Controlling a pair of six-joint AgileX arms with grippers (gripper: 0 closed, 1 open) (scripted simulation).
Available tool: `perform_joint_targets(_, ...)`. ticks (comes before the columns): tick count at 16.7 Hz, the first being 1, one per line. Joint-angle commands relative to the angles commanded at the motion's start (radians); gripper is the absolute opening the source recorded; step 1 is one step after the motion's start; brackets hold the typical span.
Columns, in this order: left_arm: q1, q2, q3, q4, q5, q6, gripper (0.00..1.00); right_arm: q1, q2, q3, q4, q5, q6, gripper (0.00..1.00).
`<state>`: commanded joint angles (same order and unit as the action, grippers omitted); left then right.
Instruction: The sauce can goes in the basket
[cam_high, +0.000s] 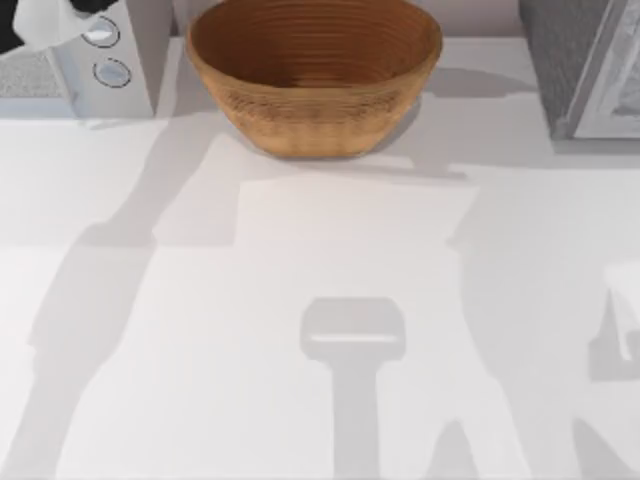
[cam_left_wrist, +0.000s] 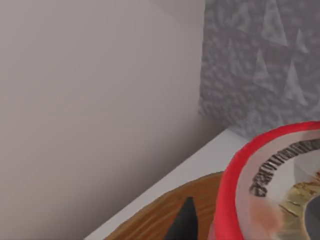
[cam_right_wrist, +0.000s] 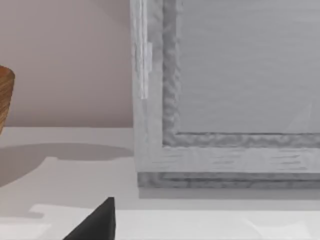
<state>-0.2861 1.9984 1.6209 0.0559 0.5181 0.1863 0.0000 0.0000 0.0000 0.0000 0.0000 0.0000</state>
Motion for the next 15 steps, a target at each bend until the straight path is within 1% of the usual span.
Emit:
perform_joint_targets(3,-0.010,0.038,0.036,0.009,-0.009,-0.004,0.00,0.000,0.000,0.000,0.000,0.000,0.000,1.00)
perform_joint_targets(9,-0.056,0.204,0.177,0.040,-0.048,-0.022,0.00,0.000,0.000,0.000,0.000,0.000,0.000,1.00)
perform_joint_targets(13,-0.059,0.214,0.186,0.043,-0.051,-0.022,0.00,0.000,0.000,0.000,0.000,0.000,0.000,1.00)
perform_joint_targets(15,-0.059,0.214,0.186,0.043,-0.051,-0.022,0.15,0.000,0.000,0.000,0.000,0.000,0.000,1.00)
